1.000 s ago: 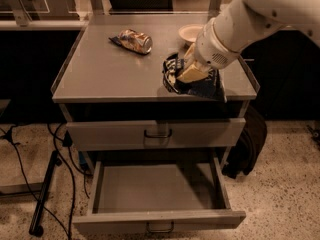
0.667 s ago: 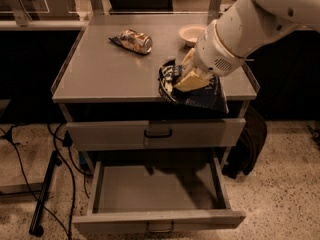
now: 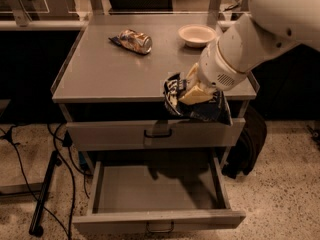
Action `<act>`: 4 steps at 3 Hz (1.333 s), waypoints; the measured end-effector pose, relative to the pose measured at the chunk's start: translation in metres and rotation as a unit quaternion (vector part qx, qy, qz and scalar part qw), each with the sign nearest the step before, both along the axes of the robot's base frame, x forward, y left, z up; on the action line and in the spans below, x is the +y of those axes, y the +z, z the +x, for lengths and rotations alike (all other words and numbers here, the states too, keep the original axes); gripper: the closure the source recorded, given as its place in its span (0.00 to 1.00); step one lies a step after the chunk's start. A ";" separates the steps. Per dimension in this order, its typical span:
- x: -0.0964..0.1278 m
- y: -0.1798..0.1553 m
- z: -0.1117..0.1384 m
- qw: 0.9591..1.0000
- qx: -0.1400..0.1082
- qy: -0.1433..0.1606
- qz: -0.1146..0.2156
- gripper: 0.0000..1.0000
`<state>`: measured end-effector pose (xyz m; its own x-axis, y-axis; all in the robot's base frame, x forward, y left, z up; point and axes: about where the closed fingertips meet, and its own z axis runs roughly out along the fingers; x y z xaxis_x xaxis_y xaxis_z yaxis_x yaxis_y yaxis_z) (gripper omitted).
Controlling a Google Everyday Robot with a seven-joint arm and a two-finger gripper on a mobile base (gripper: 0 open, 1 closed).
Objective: Place blue chip bag into middle drawer
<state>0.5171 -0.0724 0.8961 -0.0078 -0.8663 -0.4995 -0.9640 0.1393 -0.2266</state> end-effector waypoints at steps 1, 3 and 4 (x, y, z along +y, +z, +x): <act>-0.012 -0.044 -0.022 0.999 0.029 -0.024 -0.001 1.00; -0.006 -0.168 -0.055 0.999 0.022 -0.028 0.019 1.00; -0.006 -0.167 -0.055 0.999 0.023 -0.028 0.019 1.00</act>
Offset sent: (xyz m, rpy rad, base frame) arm -0.0633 -0.0185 -0.1802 0.0199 0.0856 -0.1010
